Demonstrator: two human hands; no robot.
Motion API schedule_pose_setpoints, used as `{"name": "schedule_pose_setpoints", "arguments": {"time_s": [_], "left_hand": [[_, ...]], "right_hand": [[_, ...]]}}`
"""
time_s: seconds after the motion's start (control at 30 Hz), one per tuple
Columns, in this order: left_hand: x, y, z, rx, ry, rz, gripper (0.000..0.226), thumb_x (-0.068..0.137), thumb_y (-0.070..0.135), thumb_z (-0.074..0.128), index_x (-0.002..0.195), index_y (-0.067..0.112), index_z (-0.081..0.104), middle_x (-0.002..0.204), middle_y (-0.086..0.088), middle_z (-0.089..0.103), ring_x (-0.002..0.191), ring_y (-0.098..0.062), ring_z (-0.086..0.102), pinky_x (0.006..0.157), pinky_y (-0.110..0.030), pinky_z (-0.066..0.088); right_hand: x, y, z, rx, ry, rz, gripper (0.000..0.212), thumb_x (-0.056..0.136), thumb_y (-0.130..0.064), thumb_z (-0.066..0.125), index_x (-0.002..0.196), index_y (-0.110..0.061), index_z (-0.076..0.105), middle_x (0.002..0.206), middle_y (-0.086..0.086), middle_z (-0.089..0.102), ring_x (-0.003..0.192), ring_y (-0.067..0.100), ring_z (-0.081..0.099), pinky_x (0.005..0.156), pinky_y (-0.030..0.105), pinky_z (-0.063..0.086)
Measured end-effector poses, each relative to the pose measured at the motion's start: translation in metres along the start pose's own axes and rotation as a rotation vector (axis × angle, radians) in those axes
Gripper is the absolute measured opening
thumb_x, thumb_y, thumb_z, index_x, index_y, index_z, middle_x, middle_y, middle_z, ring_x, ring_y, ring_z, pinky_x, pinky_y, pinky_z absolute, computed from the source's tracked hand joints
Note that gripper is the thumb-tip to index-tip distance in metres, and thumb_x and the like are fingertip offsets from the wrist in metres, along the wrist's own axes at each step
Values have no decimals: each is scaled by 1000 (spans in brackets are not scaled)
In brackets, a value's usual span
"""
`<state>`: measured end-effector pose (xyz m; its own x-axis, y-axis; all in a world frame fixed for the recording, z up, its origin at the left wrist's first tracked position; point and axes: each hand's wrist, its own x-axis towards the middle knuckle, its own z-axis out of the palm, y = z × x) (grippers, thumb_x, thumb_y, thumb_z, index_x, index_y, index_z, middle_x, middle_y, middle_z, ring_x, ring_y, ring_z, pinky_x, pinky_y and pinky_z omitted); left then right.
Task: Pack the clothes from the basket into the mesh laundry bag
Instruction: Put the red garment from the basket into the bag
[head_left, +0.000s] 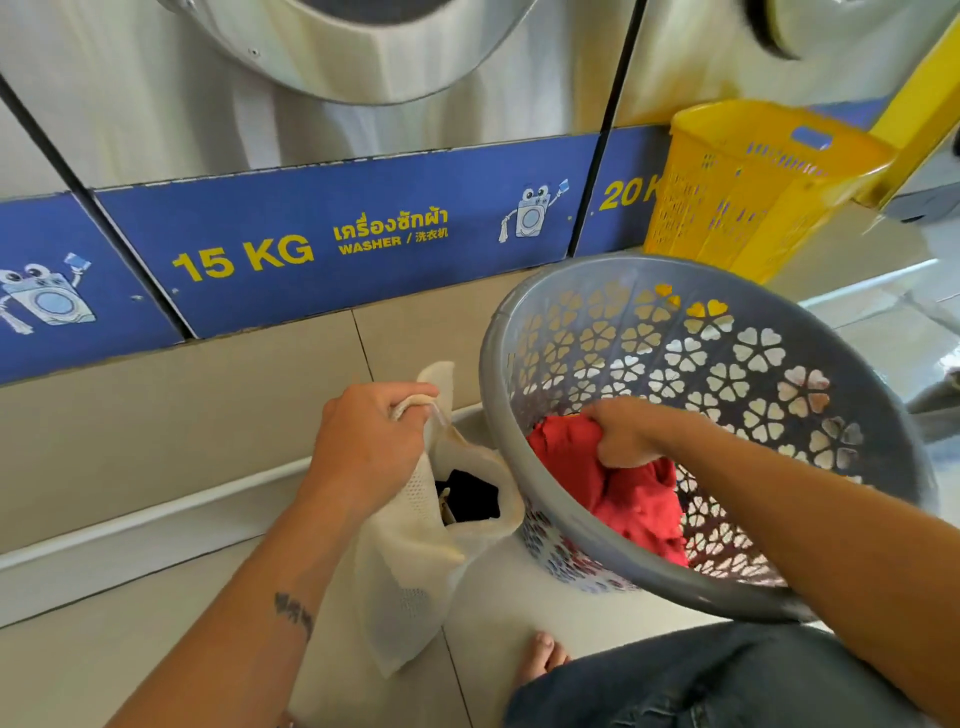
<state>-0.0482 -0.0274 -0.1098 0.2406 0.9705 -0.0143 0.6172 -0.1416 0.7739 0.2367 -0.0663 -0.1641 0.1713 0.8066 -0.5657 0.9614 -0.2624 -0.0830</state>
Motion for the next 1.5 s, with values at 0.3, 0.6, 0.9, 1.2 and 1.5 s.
{"name": "schedule_pose_setpoints", "arguments": {"time_s": [0.3, 0.6, 0.9, 1.2, 1.5], "left_hand": [[-30, 61, -42, -136, 300, 165, 24, 92, 22, 58, 106, 23, 77, 111, 9, 73, 103, -7, 61, 88, -19, 38], [-31, 79, -72, -203, 334, 244, 15, 85, 27, 66, 91, 25, 79, 82, 17, 72, 81, 1, 64, 73, -19, 46], [-22, 71, -79, -245, 258, 264, 12, 83, 30, 66, 81, 32, 77, 78, 20, 74, 78, 2, 66, 71, -22, 48], [-32, 60, -87, -406, 229, 252, 19, 86, 13, 66, 80, 29, 76, 79, 23, 74, 74, 8, 65, 62, -5, 44], [-32, 44, -97, -367, 257, 171, 19, 86, 19, 65, 79, 34, 75, 80, 28, 71, 74, 13, 61, 64, -10, 43]], "right_hand": [[-119, -46, -54, 399, 713, -73, 24, 58, -26, 46, 81, -23, 47, 81, 4, 59, 81, 36, 59, 64, 36, 37], [-167, -133, -54, 1246, 883, -199, 28, 65, -14, 58, 93, -15, 59, 80, 2, 70, 74, 22, 67, 70, 44, 57], [-117, -181, -2, 1255, 700, -544, 19, 75, -18, 62, 92, -23, 66, 84, -14, 68, 77, 0, 59, 75, 22, 50], [-72, -206, -20, 172, 293, -534, 55, 83, -32, 37, 127, -8, 59, 130, 21, 59, 118, 40, 53, 101, 45, 37], [-85, -192, -3, 519, 661, -564, 32, 73, -6, 61, 103, -16, 61, 113, 2, 47, 94, 26, 57, 84, 38, 49]]}}
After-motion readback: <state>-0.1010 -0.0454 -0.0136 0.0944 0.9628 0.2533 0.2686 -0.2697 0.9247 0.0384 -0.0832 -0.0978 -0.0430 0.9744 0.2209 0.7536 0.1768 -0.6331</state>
